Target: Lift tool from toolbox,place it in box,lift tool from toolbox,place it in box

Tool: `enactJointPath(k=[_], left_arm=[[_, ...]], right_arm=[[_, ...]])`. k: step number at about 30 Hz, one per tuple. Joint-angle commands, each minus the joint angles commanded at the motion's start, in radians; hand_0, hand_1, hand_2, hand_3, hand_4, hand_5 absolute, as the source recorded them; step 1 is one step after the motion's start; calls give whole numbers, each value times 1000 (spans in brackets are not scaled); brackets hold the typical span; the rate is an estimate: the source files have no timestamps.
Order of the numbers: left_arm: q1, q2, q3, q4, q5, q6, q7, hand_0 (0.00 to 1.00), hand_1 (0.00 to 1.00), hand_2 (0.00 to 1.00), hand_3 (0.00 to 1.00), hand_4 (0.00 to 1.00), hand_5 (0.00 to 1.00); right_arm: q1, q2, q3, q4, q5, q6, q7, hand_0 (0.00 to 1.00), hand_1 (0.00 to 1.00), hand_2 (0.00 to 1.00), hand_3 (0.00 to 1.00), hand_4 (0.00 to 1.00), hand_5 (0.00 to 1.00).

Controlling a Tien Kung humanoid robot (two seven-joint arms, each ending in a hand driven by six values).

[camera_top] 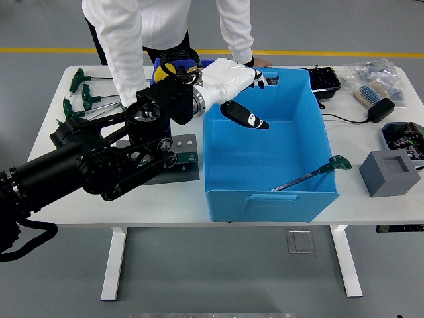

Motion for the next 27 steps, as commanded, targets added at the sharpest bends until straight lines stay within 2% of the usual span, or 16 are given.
enactJointPath(k=[2, 8, 13, 16, 17, 19, 20, 25, 26, 27], left_arm=[[32, 11, -52, 3, 51, -20, 7, 528, 587, 664, 728, 998, 723], [122, 44, -221, -14, 157, -53, 15, 542, 591, 663, 727, 998, 724], [207, 76, -350, -57, 196, -54, 31, 542, 591, 663, 727, 998, 724], [246, 101, -394, -84, 208, -54, 34, 562, 594, 666, 741, 998, 730], [253, 111, -397, -93, 209, -56, 30, 562, 594, 666, 741, 998, 730], [262, 147, -373, -122, 192, -60, 5, 562, 594, 666, 741, 998, 730], [260, 169, -351, -136, 185, -71, -14, 719, 675, 721, 754, 998, 733], [219, 287, -208, -197, 177, -141, -129, 719, 675, 721, 754, 998, 733], [210, 306, -180, -206, 176, -153, -151, 770, 719, 751, 756, 998, 711], [203, 317, -160, -210, 175, -160, -168, 770, 719, 751, 756, 998, 711]], right_arm=[[-1, 2, 6, 0, -4, 0, -1, 680, 681, 790, 817, 998, 985], [-4, 7, 8, 0, 3, -1, 0, 681, 681, 789, 814, 998, 984], [-5, 11, 17, 0, 6, -3, 3, 681, 681, 789, 814, 998, 984], [-6, 14, 23, 0, 6, -5, 2, 680, 679, 789, 815, 998, 983], [-6, 14, 25, 0, 4, -5, 2, 680, 679, 789, 815, 998, 983], [-6, 16, 24, 0, 9, -6, 2, 680, 679, 789, 815, 998, 983], [-6, 17, 25, 0, 10, -7, 2, 680, 679, 789, 814, 998, 983], [-6, 16, 24, 0, 10, -7, 1, 680, 679, 789, 814, 998, 983], [-7, 16, 26, 0, 9, -7, 0, 677, 680, 789, 813, 998, 983], [-7, 17, 26, 0, 8, -7, 0, 677, 680, 789, 813, 998, 983]])
